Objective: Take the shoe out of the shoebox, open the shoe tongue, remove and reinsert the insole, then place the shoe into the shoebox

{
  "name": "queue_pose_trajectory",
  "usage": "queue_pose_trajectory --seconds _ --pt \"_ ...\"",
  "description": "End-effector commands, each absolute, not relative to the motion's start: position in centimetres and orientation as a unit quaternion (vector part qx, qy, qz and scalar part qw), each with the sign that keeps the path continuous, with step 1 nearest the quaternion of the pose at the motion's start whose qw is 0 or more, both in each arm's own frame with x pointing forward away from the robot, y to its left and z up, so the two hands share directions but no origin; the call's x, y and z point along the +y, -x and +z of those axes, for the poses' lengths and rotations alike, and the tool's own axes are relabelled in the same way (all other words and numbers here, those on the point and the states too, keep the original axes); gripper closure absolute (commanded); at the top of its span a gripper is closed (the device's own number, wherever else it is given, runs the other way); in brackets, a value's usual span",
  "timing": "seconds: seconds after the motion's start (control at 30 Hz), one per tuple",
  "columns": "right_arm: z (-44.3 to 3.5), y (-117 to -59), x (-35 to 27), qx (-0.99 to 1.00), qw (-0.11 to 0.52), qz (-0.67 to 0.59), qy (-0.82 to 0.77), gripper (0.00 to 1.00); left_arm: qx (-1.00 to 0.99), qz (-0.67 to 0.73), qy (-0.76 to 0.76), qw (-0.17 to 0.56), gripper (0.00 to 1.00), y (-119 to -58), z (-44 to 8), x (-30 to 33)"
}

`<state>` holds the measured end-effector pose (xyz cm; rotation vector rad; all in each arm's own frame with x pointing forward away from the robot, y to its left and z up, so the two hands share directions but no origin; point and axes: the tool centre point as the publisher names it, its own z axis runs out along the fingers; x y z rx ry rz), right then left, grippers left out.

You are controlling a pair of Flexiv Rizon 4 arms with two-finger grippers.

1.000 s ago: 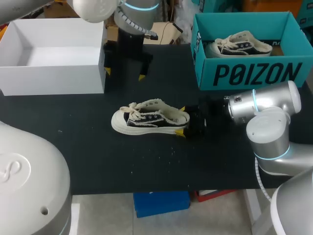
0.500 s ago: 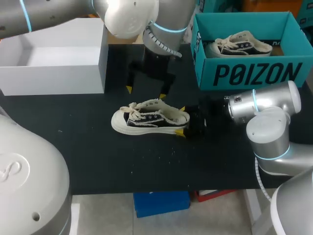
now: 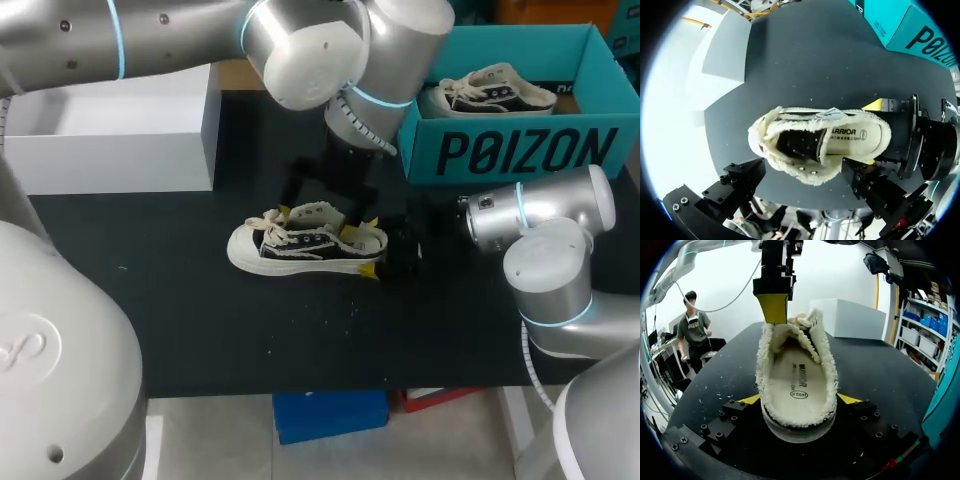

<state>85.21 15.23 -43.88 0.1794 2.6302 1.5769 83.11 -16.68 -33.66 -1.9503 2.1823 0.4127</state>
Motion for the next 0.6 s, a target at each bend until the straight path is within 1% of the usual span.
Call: queue_pose_trajectory --seconds 0.03,0.53,0.57,0.6 --pt "-44.0 -85.1 15.3 0.856 0.035 0.512 -0.06 1.0 0.733 0.162 0.653 0.102 0.0 -83.5 -35.0 -17.9" --pt "-44.0 -85.1 15.3 0.856 0.035 0.512 -0.06 1.0 0.726 0.201 0.647 0.123 0.0 -83.8 -37.0 -16.3" --pt "-44.0 -85.1 15.3 0.856 0.035 0.512 -0.06 1.0 0.726 0.202 0.646 0.124 0.31 -83.8 -37.1 -16.3" --pt "-44.0 -85.1 15.3 0.856 0.035 0.512 -0.06 1.0 0.726 0.202 0.646 0.124 0.51 -83.8 -37.1 -16.2"
